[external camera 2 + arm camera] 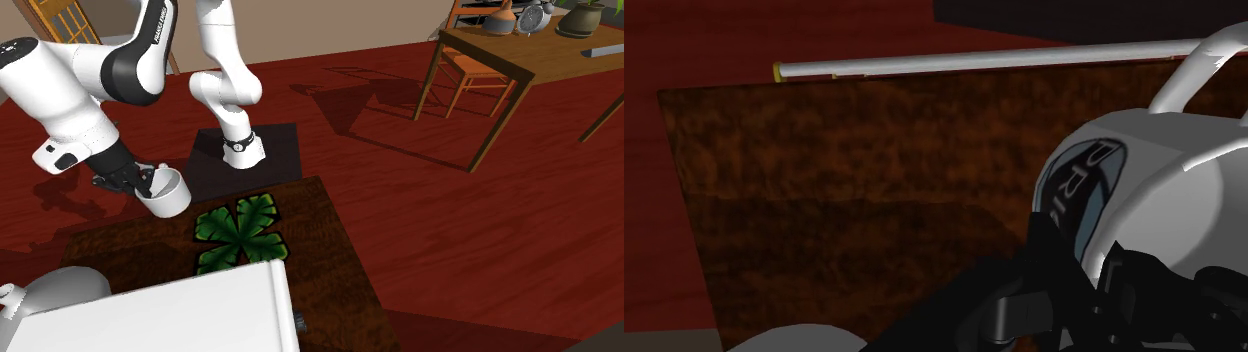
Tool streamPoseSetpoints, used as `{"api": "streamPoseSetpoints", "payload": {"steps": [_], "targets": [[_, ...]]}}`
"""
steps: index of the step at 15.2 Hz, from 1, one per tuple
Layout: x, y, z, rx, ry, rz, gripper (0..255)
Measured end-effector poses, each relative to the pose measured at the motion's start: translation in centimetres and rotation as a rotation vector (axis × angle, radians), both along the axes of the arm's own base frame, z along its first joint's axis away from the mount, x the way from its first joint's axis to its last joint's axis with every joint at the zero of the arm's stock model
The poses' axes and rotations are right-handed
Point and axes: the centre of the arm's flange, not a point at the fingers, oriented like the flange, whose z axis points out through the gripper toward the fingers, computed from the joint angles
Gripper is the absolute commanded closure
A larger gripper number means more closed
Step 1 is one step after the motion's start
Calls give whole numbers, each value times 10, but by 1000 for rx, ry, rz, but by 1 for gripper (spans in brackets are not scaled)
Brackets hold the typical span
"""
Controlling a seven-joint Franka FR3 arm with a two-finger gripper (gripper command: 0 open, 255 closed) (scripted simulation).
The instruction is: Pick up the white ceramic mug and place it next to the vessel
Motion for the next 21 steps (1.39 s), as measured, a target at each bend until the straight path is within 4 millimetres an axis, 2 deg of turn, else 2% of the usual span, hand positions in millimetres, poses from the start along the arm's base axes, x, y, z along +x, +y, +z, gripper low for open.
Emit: {"api": "streamPoseSetpoints", "payload": {"steps": [16, 21], "targets": [[0, -1, -83, 0, 0, 0, 255], [0, -1, -90, -1, -4, -1, 255]]}}
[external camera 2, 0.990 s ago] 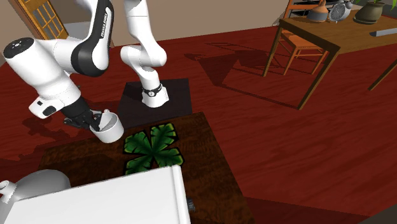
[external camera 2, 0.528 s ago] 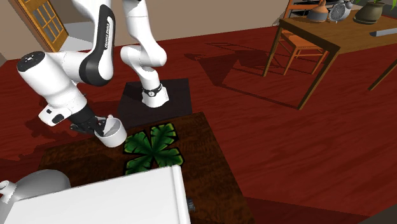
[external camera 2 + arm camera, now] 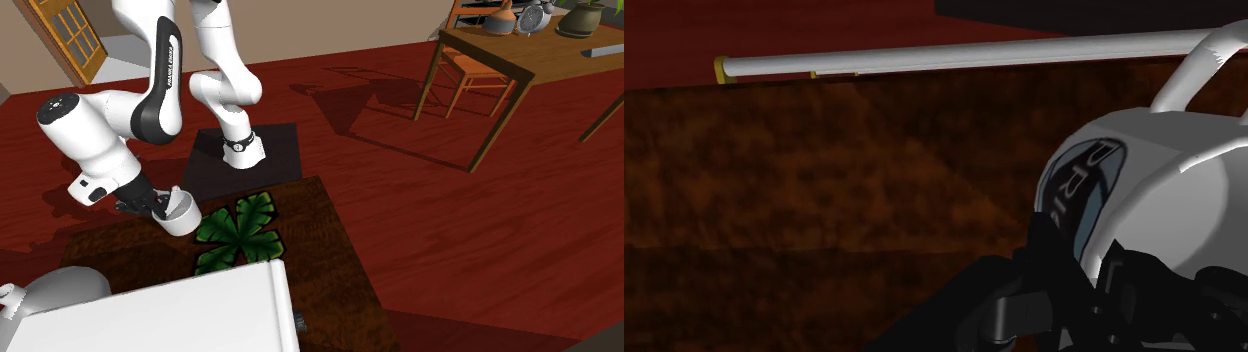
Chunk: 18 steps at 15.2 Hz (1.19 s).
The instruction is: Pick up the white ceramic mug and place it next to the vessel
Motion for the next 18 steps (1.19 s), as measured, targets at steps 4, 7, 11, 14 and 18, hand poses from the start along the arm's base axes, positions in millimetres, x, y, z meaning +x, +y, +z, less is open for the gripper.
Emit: {"api": "streamPoseSetpoints", "payload": {"steps": [4, 7, 11, 14, 18], "targets": [[0, 0, -1, 0, 1, 1, 0], [0, 0, -2, 1, 3, 1, 0], [0, 0, 15, 1, 2, 1, 0], [2, -2, 43, 1, 2, 1, 0], [1, -2, 48, 1, 3, 1, 0]]}}
